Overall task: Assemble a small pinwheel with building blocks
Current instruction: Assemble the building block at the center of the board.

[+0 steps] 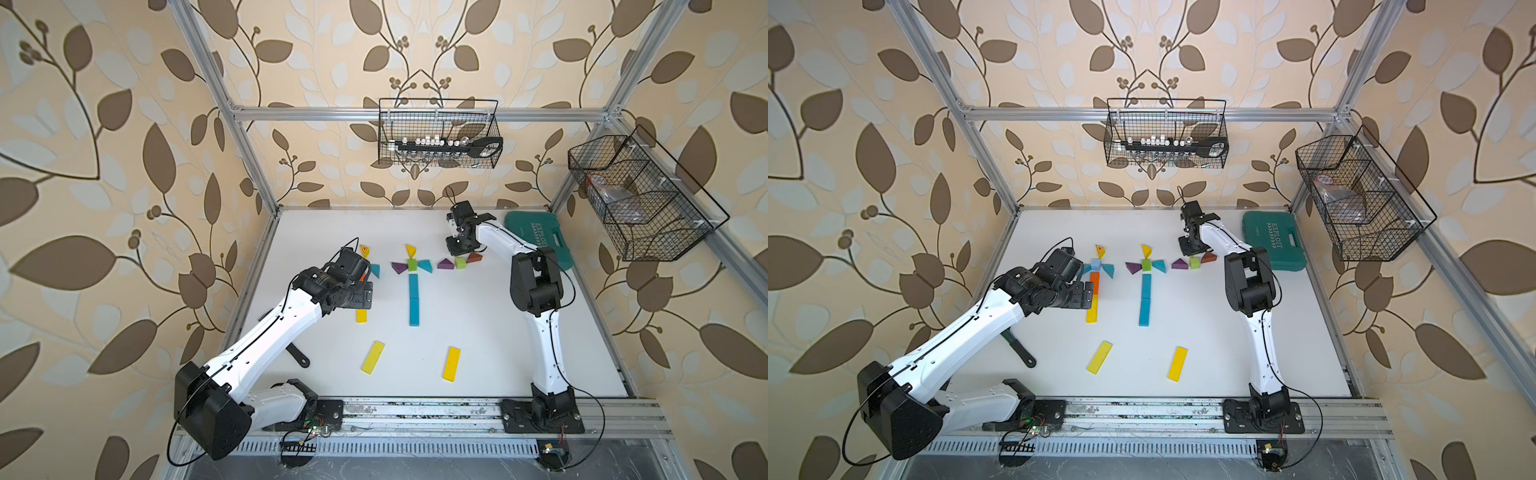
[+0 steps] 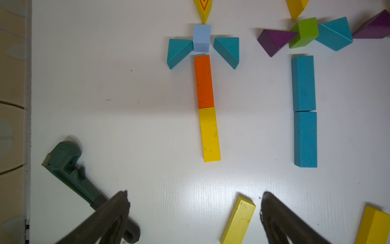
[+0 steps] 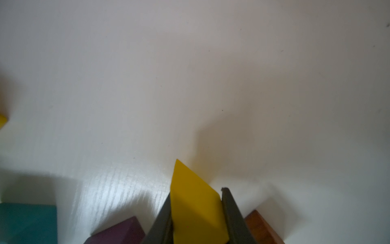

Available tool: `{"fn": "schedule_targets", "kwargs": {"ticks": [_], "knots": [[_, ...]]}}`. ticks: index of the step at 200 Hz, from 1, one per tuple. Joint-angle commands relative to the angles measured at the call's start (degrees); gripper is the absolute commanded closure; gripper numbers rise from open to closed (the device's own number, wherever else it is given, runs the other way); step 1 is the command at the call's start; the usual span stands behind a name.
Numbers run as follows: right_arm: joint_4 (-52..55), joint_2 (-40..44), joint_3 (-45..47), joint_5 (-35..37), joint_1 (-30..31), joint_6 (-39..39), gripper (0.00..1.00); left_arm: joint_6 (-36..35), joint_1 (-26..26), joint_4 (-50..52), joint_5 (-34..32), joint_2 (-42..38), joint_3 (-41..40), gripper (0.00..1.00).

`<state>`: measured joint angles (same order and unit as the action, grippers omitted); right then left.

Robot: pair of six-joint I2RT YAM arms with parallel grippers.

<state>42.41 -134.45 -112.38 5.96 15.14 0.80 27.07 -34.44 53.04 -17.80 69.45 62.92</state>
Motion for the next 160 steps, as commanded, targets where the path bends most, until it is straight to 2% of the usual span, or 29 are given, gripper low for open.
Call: {"fn": "schedule_targets", "kwargs": {"ticks": [1,35,73,93,124,160], "knots": [[-0.83,-1.29,-0.65,-0.55,-0.54,-0.18,0.89,-0.53,0.69,0.55,0.67,0.33,-0.24,0.01],[-0.48,-2.37,-1.27,-0.76,-0.81,-0.53,0.80,-0.68,0.68,0.67,0.84,0.71,0.00,0.01],[0.02,-3.42,-2.11,-1.21,-0.99,-0.53,0.74,-0.56,0.68,1.00,0.75,0.77,0.10,0.01],[0.44,-3.80,-2.80,-1.06,-1.08,-0.62,0.62,-0.51,0.69,1.27,0.67,0.52,0.10,0.01],[1.45,-3.91,-4.53,-1.36,-1.10,-0.45,0.50,-0.27,0.69,1.66,0.31,0.08,0.01,0.01],[6.31,-2.45,-10.07,-0.05,-1.06,-0.49,0.50,-0.20,0.69,2.32,0.07,-0.52,0.10,0.01]]}}
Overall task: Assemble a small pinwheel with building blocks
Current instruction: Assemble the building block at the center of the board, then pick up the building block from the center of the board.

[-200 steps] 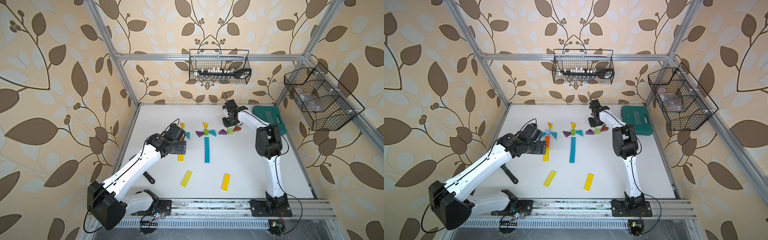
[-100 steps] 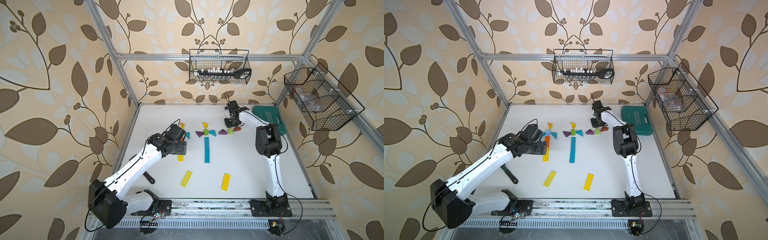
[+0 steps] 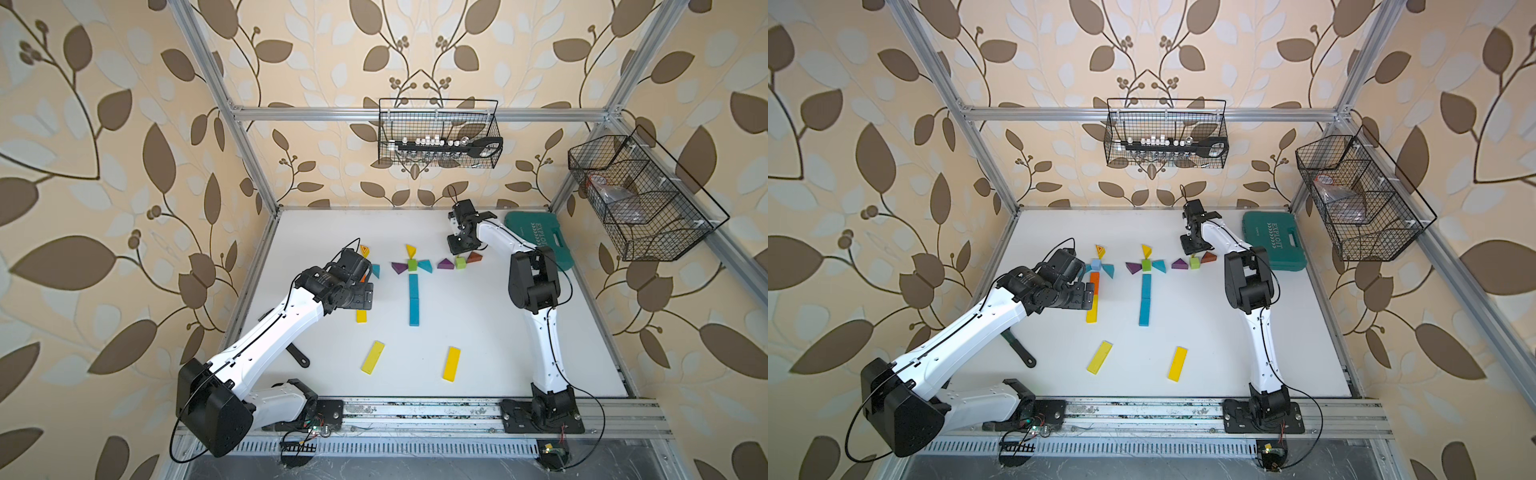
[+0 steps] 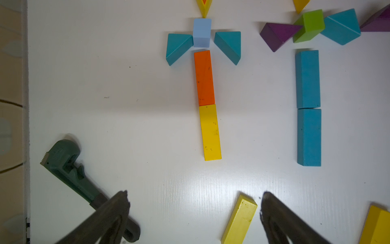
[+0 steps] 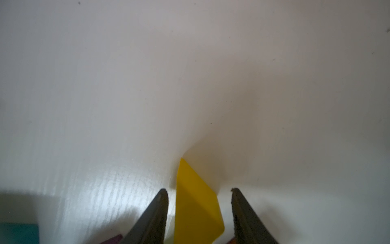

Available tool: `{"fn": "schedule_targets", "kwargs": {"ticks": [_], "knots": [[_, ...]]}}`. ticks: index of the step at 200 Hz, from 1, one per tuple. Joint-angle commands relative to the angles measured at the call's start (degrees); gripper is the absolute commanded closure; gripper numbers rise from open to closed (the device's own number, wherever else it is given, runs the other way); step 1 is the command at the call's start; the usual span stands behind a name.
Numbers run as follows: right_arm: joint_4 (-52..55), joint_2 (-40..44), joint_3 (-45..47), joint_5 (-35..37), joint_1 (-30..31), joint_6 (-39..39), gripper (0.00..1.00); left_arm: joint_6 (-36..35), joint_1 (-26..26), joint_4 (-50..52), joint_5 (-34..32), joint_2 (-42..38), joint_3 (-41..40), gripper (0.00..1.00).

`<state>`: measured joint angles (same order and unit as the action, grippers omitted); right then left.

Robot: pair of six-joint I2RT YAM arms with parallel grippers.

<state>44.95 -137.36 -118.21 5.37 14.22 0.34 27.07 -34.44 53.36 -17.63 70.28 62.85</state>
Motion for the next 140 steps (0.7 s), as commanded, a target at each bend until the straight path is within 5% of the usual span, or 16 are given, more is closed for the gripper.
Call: {"fn": "schedule_targets", "kwargs": {"ticks": [1,42,75,108,140], "knots": [[3.89,0.66,-4.40,0.53,-0.19,-0.05,0.50,-0.19,0.69,2.00,-0.11,-1.45,0.17,0.01],[11.85,14.41,-1.28,3.04,0.73,7.82,0.47,1.37,0.69,2.71,0.43,-2.44,-0.57,0.01],[4.74,39.50,33.32,4.85,8.08,21.56,0.36,6.68,0.61,4.54,1.85,-1.00,-0.84,0.01],[3.27,62.06,59.50,8.92,23.22,37.85,0.24,8.92,-0.55,1.42,8.31,-1.70,-4.01,0.01],[7.69,70.78,71.51,10.15,40.54,58.37,0.23,9.83,-1.86,0.01,8.87,-1.82,-6.92,0.01]]}}
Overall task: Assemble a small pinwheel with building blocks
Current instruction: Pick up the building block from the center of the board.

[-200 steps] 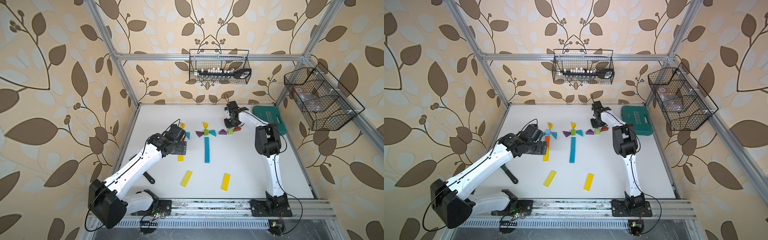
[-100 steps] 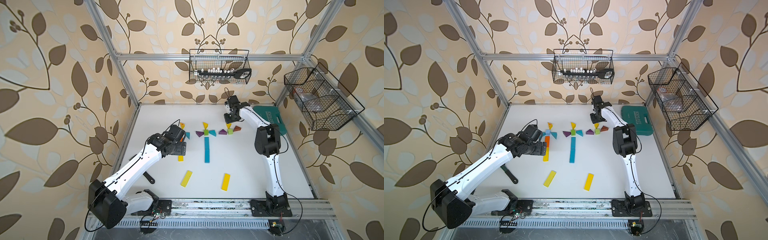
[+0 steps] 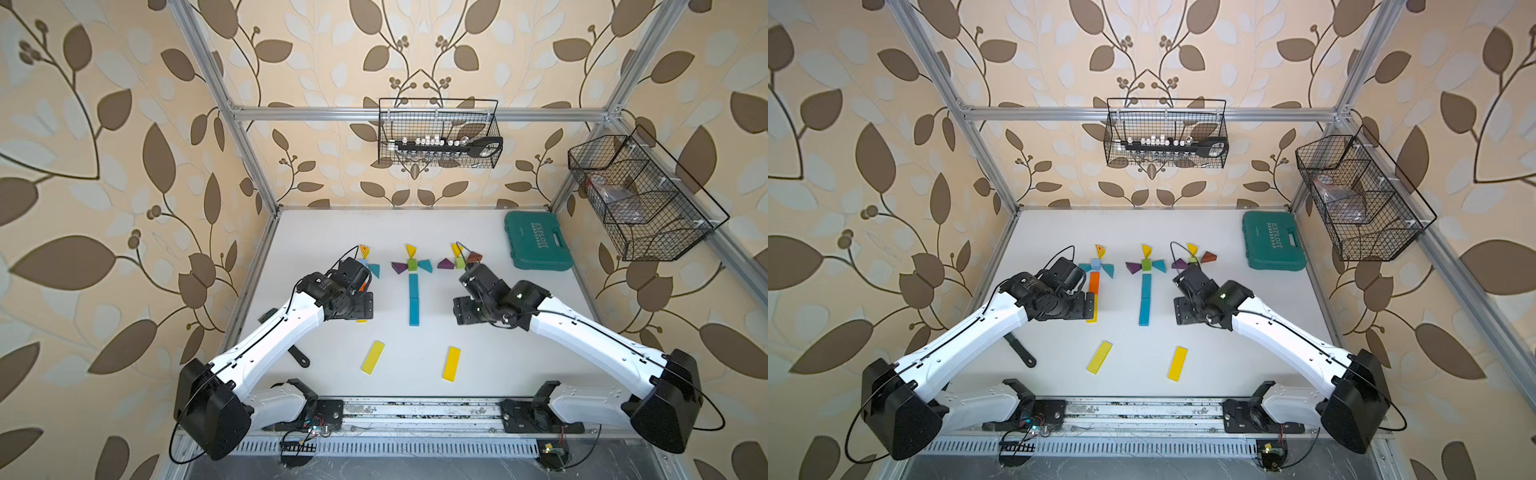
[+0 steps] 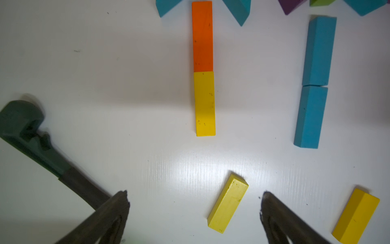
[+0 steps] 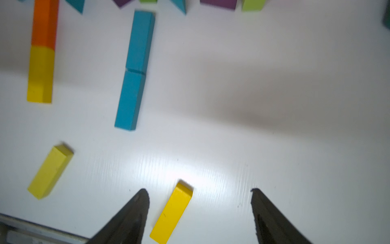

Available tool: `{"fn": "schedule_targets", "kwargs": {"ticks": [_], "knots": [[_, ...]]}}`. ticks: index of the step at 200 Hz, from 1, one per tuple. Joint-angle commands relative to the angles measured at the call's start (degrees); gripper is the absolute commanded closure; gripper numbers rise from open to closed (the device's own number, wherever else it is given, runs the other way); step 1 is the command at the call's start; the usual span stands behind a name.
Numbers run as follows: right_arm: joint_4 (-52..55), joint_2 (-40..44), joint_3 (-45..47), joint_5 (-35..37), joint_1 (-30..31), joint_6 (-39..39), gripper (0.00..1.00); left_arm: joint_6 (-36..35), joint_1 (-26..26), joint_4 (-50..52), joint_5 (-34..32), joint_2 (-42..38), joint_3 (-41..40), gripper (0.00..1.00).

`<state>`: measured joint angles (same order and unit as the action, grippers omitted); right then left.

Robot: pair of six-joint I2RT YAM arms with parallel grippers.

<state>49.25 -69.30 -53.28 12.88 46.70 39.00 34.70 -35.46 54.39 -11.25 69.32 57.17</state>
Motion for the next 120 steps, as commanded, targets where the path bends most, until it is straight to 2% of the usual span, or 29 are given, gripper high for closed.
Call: {"fn": "schedule_targets", "kwargs": {"ticks": [1,13,30,57,93,120], "knots": [[3.26,2.78,6.85,2.70,8.54,20.14,0.23,2.21,-0.84,-1.03,2.43,-0.81,-1.30,0.01],[2.72,2.39,8.52,2.75,13.39,25.09,0.23,2.33,-0.92,-0.87,2.03,-0.46,-1.61,0.01],[0.88,-1.06,8.95,2.03,16.84,27.84,0.23,2.51,-1.01,-0.82,2.03,0.02,-1.58,0.01],[-6.66,-6.06,9.72,-1.22,16.96,27.00,0.24,2.89,-1.11,-0.62,1.73,-0.19,-2.37,0.01],[-9.11,-12.41,7.46,-1.35,16.09,25.68,0.25,3.27,-1.10,0.12,0.70,-1.03,-3.47,0.01],[-10.62,-17.08,7.06,-2.26,15.24,25.66,0.32,3.66,-1.10,0.95,0.18,-1.02,-3.63,0.01]]}}
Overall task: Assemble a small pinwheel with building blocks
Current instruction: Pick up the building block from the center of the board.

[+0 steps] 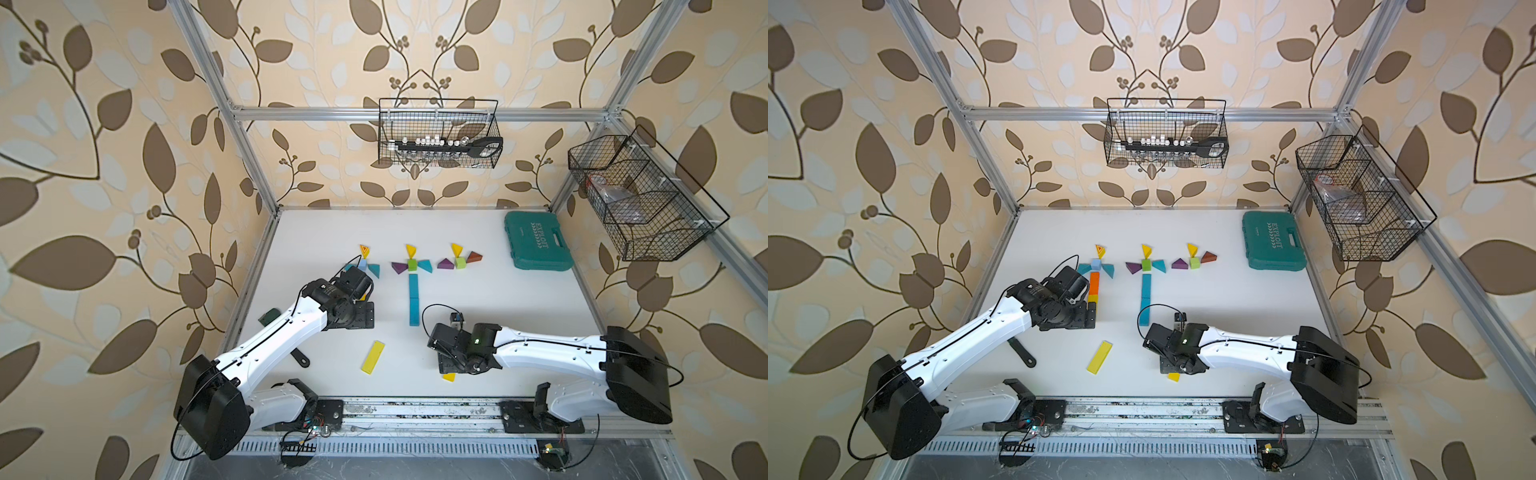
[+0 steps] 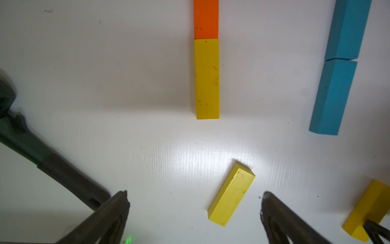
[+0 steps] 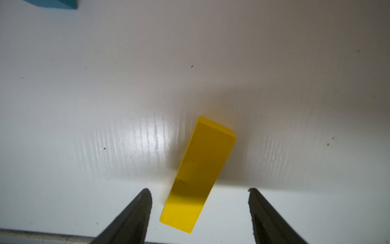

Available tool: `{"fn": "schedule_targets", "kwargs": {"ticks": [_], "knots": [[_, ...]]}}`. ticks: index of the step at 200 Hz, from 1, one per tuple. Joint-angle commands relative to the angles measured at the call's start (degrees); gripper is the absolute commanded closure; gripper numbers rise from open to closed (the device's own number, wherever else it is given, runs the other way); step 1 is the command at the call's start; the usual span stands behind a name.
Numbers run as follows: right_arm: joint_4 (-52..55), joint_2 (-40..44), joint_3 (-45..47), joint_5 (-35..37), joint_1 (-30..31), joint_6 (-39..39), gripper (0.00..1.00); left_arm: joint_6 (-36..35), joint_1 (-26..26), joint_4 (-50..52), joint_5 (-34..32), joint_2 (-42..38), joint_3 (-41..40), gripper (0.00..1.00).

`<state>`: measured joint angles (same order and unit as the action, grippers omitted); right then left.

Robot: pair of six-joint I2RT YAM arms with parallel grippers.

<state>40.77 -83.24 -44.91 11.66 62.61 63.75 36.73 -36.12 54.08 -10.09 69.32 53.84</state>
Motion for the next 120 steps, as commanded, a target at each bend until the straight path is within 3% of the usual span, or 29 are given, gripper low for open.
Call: {"fn": "schedule_targets", "kwargs": {"ticks": [1,20,73,103,120], "knots": [[-2.25,-3.23,-1.32,-1.08,-0.75,0.89,0.33,1.70,-0.44,1.27,-0.98,-1.02,-0.31,0.01],[-2.87,-6.09,-1.68,-1.79,-1.39,0.03,0.42,1.75,-0.44,1.37,-1.16,-1.29,-0.60,0.01],[-4.43,-7.42,-1.41,-3.26,-4.91,-5.81,0.82,2.06,-0.45,2.97,-1.42,-1.29,0.12,0.01],[-4.55,-5.61,-1.54,-4.78,-11.08,-13.63,0.94,2.83,-0.51,3.39,-1.47,-1.33,0.14,0.01],[-4.06,-4.27,-2.66,-6.15,-16.57,-22.34,0.97,3.09,-0.55,3.71,-1.43,-1.20,0.37,0.01]]}}
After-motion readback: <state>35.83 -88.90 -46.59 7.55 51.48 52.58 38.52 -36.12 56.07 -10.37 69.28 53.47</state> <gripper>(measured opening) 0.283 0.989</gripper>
